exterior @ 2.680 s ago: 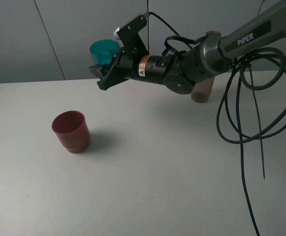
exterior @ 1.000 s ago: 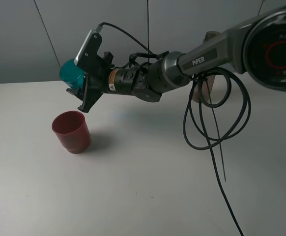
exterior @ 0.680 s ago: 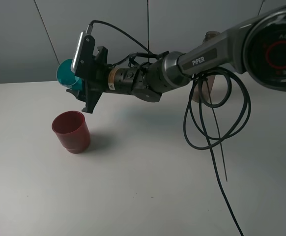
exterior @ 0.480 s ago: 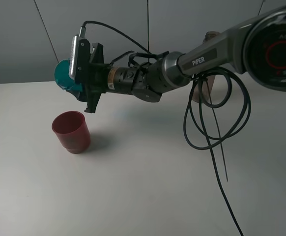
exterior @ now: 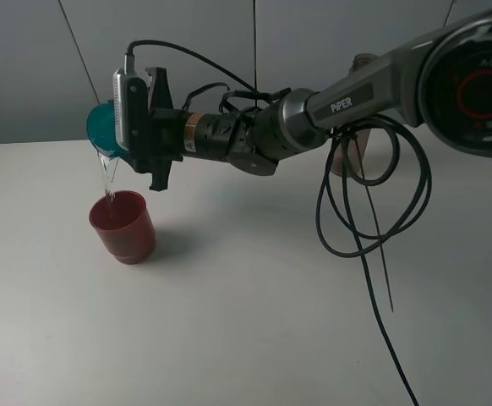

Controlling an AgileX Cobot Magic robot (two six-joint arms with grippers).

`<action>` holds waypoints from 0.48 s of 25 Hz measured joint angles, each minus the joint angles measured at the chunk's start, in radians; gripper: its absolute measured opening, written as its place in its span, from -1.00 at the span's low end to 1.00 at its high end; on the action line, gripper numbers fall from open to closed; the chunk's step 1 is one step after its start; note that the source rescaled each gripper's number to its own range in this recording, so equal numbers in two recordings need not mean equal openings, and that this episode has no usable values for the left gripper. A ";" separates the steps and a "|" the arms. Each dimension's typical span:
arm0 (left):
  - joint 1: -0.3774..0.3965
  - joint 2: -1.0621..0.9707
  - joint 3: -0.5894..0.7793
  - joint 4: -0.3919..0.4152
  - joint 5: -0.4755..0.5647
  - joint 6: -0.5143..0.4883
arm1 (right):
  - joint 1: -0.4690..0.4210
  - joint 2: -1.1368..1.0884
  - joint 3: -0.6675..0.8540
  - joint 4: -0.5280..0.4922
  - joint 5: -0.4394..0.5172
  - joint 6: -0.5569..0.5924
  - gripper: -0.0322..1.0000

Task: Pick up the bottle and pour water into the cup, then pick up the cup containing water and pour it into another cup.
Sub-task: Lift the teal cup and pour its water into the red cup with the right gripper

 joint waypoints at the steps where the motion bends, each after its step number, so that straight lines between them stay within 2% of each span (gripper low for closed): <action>1: 0.000 0.000 0.000 0.000 0.000 0.000 | 0.000 0.000 0.000 0.000 -0.002 -0.021 -0.88; 12: 0.000 0.000 0.000 0.000 0.000 0.000 | 0.000 0.000 0.000 0.008 -0.008 -0.196 -0.88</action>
